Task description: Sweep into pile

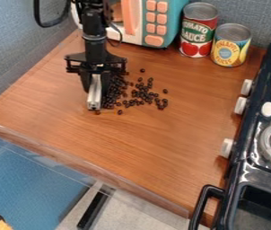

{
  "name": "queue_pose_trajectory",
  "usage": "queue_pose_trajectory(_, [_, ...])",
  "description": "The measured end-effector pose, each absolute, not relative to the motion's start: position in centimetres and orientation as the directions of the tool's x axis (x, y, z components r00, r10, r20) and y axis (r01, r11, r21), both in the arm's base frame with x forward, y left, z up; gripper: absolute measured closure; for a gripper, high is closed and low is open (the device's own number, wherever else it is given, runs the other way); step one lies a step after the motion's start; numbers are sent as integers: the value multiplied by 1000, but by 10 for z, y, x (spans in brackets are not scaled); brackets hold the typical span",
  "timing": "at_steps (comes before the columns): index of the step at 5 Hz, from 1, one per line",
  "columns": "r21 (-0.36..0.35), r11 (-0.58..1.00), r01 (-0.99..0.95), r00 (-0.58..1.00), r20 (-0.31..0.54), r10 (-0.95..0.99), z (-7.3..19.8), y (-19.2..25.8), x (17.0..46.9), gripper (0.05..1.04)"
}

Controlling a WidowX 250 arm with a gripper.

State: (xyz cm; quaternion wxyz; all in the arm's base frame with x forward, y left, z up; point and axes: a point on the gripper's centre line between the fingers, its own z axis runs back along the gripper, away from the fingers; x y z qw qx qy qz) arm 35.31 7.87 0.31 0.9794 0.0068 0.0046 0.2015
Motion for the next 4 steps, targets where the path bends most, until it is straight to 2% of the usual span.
queue_pose_trajectory(4, [-22, 934, -358, 934, -31, 357, 4, 37, 357, 700])
